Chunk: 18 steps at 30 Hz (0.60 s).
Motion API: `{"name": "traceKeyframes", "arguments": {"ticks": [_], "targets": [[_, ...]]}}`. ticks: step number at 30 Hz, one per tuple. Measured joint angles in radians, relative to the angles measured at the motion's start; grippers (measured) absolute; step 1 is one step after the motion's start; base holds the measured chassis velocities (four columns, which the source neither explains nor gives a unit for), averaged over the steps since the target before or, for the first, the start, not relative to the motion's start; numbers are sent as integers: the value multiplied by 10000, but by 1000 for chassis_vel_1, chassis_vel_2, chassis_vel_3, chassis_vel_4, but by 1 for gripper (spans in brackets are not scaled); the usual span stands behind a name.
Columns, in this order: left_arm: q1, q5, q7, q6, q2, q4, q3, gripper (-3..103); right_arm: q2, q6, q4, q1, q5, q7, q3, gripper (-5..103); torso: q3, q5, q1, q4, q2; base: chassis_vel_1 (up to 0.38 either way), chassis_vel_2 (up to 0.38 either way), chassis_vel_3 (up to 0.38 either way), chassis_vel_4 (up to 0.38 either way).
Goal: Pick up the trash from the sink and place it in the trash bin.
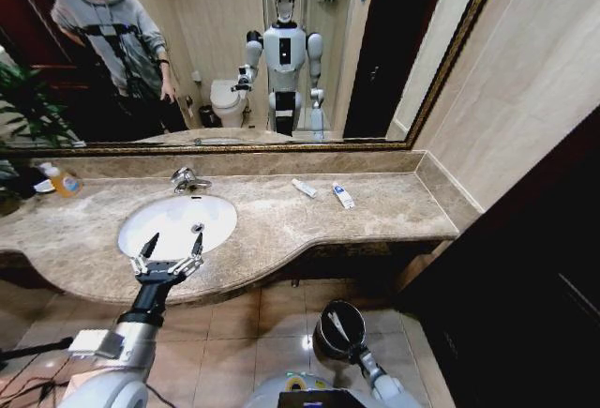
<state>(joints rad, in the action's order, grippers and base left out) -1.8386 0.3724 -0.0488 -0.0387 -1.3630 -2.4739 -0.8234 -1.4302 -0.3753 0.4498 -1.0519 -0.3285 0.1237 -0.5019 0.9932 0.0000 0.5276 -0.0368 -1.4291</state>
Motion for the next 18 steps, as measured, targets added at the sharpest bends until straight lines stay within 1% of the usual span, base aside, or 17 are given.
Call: {"name": "traceKeyframes", "arguments": {"ticks": [1, 2, 4, 6, 7, 9, 10, 12, 13, 15, 17, 18], "targets": [[0, 0, 0, 0, 0, 0, 0, 100, 15, 24, -59, 81, 21, -71, 11, 4, 0, 0, 0, 0, 0, 0, 0, 0, 0], [0, 0, 0, 0, 0, 0, 0, 100, 15, 24, -59, 81, 21, -71, 11, 4, 0, 0, 0, 0, 0, 0, 0, 0, 0], [0, 0, 0, 0, 0, 0, 0, 100, 64, 84, -120, 208, 16, -245, 66, 15, -1, 0, 0, -2, 0, 0, 0, 0, 0], [0, 0, 0, 0, 0, 0, 0, 100, 78, 108, -122, 220, 12, -261, 77, 15, -1, 0, 0, -1, 0, 0, 0, 0, 0], [0, 0, 0, 0, 0, 0, 0, 100, 106, 144, -129, 232, 7, -277, 91, 20, -1, -1, 0, 0, 0, 0, 0, 0, 0], [0, 0, 0, 0, 0, 0, 0, 100, 115, 156, -138, 235, 7, -286, 95, 20, -1, 0, 0, 0, 0, 0, 0, 0, 0], [0, 0, 0, 0, 0, 0, 0, 100, 120, 174, -142, 230, 6, -288, 100, 31, -1, 1, 0, -1, 0, 0, 0, 0, 0], [0, 1, 0, 0, 0, 0, 0, 100, 132, 200, -180, 212, 6, -290, 103, 42, -1, -1, 0, 0, 0, 0, 0, 0, 0], [0, 1, 0, 0, 0, 0, 0, 100, 132, 200, -180, 212, 6, -290, 103, 42, -1, -1, 0, 0, 0, 0, 0, 0, 0], [0, 0, 0, 0, 0, 0, 0, 100, 133, 201, -197, 186, 25, -294, 97, 52, -1, 1, 0, -1, 0, 0, 0, 0, 0], [0, 0, 0, 0, 0, 0, 0, 100, 132, 200, -197, 176, 55, -296, 92, 52, -1, 0, 0, -1, 0, 0, 0, 0, 0], [0, 0, 0, 0, 0, 0, 0, 100, 128, 200, -196, 155, 141, -302, 84, 63, -1, 0, 0, -1, 0, 0, 0, 0, 0]]}}
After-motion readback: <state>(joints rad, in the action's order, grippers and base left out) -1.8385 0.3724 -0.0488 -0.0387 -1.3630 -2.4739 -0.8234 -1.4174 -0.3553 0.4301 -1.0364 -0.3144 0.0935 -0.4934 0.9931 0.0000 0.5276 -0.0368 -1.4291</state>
